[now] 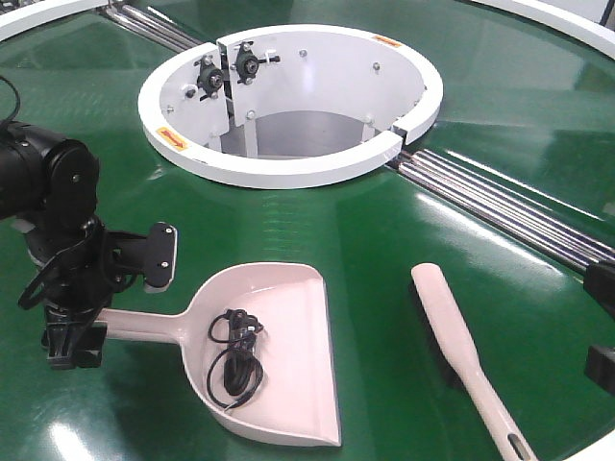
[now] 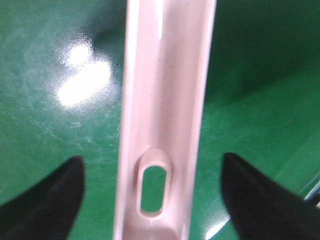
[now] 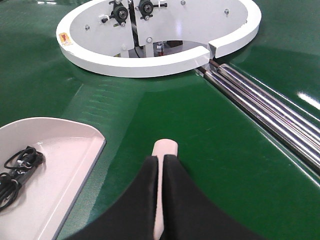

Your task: Clean and inspect green conveyor with broom and dustpan

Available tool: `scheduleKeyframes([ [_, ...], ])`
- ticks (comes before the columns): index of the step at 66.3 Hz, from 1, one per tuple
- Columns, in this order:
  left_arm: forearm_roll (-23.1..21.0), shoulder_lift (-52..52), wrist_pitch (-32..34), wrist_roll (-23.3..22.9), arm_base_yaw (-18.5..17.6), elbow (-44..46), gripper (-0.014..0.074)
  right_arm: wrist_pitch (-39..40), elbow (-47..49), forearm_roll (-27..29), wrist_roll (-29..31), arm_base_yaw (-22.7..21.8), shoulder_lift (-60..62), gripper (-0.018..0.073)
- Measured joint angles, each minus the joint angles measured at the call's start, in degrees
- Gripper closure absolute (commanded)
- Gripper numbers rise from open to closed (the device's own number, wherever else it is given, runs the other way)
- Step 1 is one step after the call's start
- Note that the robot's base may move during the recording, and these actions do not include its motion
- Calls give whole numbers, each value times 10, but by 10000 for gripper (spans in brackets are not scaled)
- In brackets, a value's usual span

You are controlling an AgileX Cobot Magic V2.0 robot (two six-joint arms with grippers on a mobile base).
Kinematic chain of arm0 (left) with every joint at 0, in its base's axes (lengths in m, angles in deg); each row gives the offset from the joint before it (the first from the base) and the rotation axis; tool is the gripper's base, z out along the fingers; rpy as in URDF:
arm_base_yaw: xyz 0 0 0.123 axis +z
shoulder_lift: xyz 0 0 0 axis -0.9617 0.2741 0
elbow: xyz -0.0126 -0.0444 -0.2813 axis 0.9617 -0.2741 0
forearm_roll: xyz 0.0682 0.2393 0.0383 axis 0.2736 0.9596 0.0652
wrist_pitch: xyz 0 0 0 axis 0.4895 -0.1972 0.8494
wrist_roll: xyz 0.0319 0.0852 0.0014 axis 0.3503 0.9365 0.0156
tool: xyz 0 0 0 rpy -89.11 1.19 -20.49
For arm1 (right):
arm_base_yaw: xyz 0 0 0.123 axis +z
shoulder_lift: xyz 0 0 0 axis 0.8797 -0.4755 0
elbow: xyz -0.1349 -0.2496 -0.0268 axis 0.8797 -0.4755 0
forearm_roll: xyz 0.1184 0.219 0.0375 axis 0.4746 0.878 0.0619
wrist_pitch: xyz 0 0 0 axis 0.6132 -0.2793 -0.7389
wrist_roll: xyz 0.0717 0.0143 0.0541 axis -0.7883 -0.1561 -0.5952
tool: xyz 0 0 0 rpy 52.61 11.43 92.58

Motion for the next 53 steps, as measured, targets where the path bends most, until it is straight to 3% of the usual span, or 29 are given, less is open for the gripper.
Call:
scheduleKeyframes([
  [18, 0, -15, 0, -33, 0, 0, 23, 0, 0, 0, 0, 0, 0, 569],
  [41, 1, -112, 5, -47, 0, 0, 109, 1, 0, 0, 0, 0, 0, 569],
  [46, 1, -149, 7, -64, 0, 0, 157, 6, 0, -1, 0, 0, 0, 569],
  [53, 1, -204, 29, -125, 0, 0, 251, 20, 0, -2, 0, 0, 0, 569],
])
